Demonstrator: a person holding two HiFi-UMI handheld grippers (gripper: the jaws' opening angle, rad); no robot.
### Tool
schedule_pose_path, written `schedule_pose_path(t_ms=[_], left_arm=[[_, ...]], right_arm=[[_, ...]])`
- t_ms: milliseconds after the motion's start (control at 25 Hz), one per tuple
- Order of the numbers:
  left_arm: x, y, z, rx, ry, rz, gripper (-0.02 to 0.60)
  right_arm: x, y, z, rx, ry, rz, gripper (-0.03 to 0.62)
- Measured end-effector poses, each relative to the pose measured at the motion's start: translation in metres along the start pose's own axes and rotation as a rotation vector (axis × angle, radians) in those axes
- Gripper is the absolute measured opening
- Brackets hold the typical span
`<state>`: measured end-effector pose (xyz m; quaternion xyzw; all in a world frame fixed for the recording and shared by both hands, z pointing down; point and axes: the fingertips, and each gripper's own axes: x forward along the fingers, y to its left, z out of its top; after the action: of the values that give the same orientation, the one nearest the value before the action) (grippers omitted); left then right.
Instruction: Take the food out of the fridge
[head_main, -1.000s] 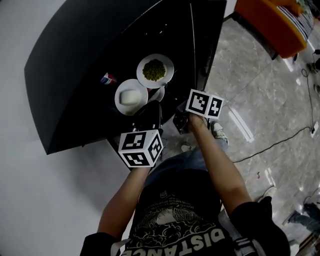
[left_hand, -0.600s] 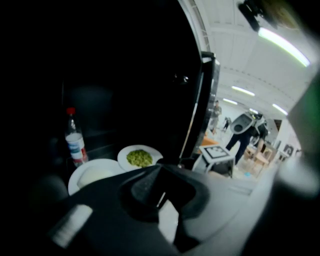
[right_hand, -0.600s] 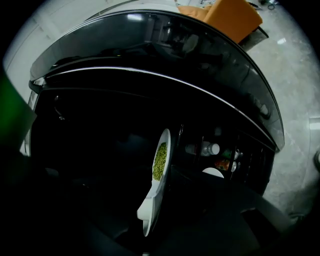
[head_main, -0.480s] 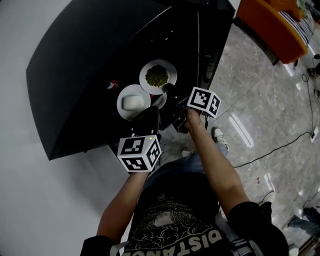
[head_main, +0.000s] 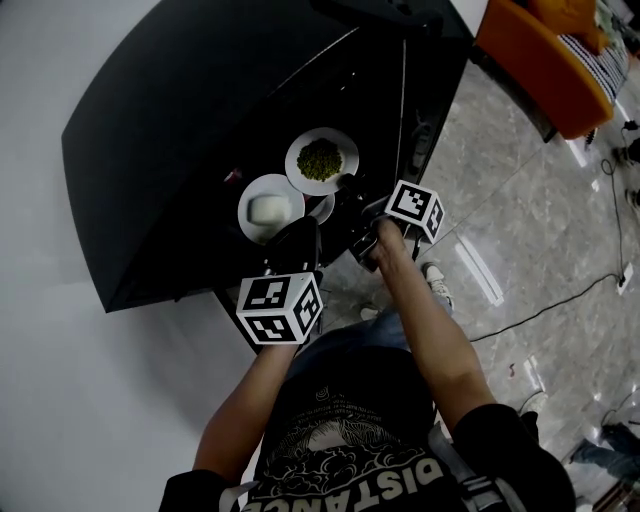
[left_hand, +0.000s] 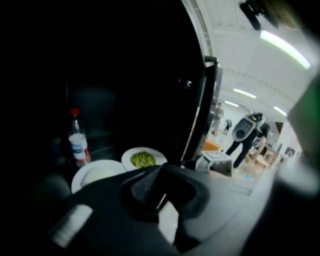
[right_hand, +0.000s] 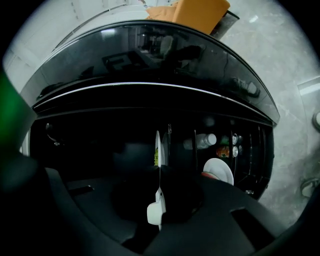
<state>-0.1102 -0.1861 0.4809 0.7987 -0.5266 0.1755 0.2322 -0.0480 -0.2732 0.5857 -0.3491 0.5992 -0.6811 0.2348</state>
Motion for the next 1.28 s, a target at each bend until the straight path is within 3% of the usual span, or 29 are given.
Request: schedule_pose_path(t_ms=[440, 760, 1280], left_arm=[[-0.025, -0.008, 0.017, -0.016, -0.055, 0.028, 0.002], [-0.096, -0.076, 0.071, -0.037, -0.125, 0.084, 0.002], [-0.04, -0.009, 0.052, -0.045, -0.246, 0.043, 0.002]], right_arm=[[-0.047, 0.028, -0.013, 0.013, 0.003, 0.047, 0.006], [-0.174, 0.117, -0.022, -0.011, 0.055, 0.087, 0.006], [-0.177, 0.126, -0.022, -0.091, 0.034, 0.104, 0.007]])
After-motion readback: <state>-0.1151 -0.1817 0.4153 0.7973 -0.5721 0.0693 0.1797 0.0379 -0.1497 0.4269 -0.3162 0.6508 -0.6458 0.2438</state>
